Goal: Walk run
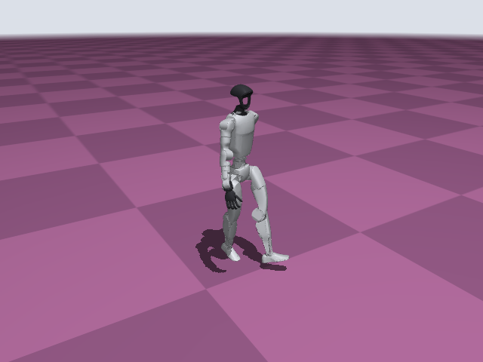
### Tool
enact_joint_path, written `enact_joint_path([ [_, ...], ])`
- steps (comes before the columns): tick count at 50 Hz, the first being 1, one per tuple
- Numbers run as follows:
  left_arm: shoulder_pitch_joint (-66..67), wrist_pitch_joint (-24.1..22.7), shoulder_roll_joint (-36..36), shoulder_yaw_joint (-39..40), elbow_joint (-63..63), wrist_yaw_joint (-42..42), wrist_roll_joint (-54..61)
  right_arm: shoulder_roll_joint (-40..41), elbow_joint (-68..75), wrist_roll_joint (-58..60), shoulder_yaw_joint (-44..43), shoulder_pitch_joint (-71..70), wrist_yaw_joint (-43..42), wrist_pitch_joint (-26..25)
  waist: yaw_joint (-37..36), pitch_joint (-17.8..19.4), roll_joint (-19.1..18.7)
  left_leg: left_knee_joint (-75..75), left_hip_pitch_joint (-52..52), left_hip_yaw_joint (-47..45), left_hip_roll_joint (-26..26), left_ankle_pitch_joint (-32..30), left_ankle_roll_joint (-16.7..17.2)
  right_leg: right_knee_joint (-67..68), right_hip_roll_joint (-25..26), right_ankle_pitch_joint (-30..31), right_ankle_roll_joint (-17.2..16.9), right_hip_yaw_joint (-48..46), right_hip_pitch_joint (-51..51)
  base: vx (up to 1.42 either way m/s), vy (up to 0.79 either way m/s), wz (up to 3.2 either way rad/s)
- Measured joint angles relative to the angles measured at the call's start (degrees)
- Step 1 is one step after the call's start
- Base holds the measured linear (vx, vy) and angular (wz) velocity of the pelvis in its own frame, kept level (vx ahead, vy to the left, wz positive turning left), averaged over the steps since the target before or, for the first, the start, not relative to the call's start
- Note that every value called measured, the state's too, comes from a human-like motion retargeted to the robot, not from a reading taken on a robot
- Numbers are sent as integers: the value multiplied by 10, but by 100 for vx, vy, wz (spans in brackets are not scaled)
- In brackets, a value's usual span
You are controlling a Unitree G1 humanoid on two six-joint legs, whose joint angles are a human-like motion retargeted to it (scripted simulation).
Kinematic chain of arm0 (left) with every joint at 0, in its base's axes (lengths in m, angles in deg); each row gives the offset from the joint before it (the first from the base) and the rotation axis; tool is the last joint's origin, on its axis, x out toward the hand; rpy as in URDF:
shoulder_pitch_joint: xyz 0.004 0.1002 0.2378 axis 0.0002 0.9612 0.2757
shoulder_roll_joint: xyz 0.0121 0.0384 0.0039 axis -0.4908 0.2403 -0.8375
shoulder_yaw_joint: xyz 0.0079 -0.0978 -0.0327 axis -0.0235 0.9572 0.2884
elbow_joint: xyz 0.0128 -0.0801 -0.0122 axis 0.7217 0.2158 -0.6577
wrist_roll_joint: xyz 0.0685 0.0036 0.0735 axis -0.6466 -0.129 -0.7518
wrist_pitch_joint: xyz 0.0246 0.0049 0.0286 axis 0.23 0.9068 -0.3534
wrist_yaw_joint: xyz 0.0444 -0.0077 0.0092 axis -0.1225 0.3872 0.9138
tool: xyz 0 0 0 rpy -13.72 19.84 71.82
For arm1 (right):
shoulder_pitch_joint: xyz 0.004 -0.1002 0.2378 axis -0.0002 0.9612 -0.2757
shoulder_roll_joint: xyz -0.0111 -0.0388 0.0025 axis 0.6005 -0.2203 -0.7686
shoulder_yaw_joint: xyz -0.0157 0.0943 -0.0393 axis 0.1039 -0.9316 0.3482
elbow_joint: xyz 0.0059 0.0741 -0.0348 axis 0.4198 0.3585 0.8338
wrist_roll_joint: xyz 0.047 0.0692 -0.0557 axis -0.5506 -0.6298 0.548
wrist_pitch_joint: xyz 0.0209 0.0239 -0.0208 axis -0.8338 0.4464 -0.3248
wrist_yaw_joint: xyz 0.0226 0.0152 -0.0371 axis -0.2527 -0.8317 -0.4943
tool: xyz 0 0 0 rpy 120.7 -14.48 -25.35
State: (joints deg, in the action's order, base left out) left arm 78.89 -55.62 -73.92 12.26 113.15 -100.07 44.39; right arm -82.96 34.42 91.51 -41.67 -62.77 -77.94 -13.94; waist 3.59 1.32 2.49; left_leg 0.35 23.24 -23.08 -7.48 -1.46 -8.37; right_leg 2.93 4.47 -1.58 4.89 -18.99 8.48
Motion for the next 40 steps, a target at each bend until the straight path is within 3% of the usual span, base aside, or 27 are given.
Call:
enact_joint_path([
  [3,3,0,-1,9,9,14,-22,12,2,10,-1,15,12,8,-30,-15,11,-26,-16,-11,1,-11,-38,31,-10,78,-17,-8,17,107,-3,-35],
  [5,1,0,-6,11,15,19,-27,23,7,29,-5,29,18,9,-39,-26,10,-44,-31,-19,13,-35,-41,66,-17,182,-23,-36,24,121,2,-14],
  [7,-10,4,-14,15,18,19,-23,34,16,50,-3,47,16,8,-30,-33,3,-67,-44,4,25,-19,-54,146,-24,286,-12,-26,3,89,1,35],
  [9,-32,7,-22,15,15,20,-13,41,29,61,-1,63,4,6,-18,-23,1,-81,-75,25,18,4,-62,305,-60,316,24,-46,-38,89,3,78],
  [10,-50,8,-28,14,12,21,-6,43,36,63,-3,69,-2,5,-12,-13,4,-82,-95,36,5,14,-66,394,-87,316,42,-58,-60,86,3,86],
  [13,-108,3,-36,12,-18,27,16,53,54,67,-9,95,-14,2,-14,-15,-44,-59,-130,82,41,22,-56,386,0,297,9,13,-116,69,0,75],
  [16,-178,-2,-41,-1,-58,8,34,60,67,72,-29,127,-28,-1,0,-12,-58,-54,-154,135,30,33,-56,382,24,216,-28,69,-182,78,-1,146],
  [20,-262,-13,-53,-48,-118,-42,53,74,87,65,-70,178,-47,2,55,-7,-58,-46,-192,236,-10,40,-61,291,-30,127,-69,65,-239,67,-8,225],
  [26,-343,-35,-80,-97,-181,-68,39,85,149,25,-108,224,-13,-9,89,10,-21,-48,-274,298,-61,69,-62,80,-100,88,-102,98,-288,71,-23,132],
  [30,-347,-52,-85,-103,-199,-55,43,78,169,39,-111,239,5,-13,90,13,-12,-45,-329,293,-64,91,-58,-18,-112,57,-165,98,-323,74,-27,25],
  [33,-327,-61,-80,-94,-186,-47,47,70,169,59,-110,240,1,-21,98,6,-13,-52,-355,283,-62,97,-52,-15,-105,55,-158,98,-331,79,-31,13],
  [36,-294,-54,-75,-86,-141,-55,31,62,168,69,-118,237,-5,-27,126,-14,-19,-72,-368,292,-55,72,-25,23,-109,63,-117,57,-322,89,-34,75],
  [38,-262,-45,-74,-82,-105,-58,6,58,165,64,-124,238,-8,-27,160,-28,-28,-101,-374,311,-45,26,5,23,-102,101,-109,68,-305,86,-34,125],
  [40,-225,-49,-72,-73,-68,-37,-25,53,165,48,-125,232,-7,-27,164,-45,-37,-140,-367,293,-32,-62,44,34,-85,118,-91,120,-296,90,-42,50],
])
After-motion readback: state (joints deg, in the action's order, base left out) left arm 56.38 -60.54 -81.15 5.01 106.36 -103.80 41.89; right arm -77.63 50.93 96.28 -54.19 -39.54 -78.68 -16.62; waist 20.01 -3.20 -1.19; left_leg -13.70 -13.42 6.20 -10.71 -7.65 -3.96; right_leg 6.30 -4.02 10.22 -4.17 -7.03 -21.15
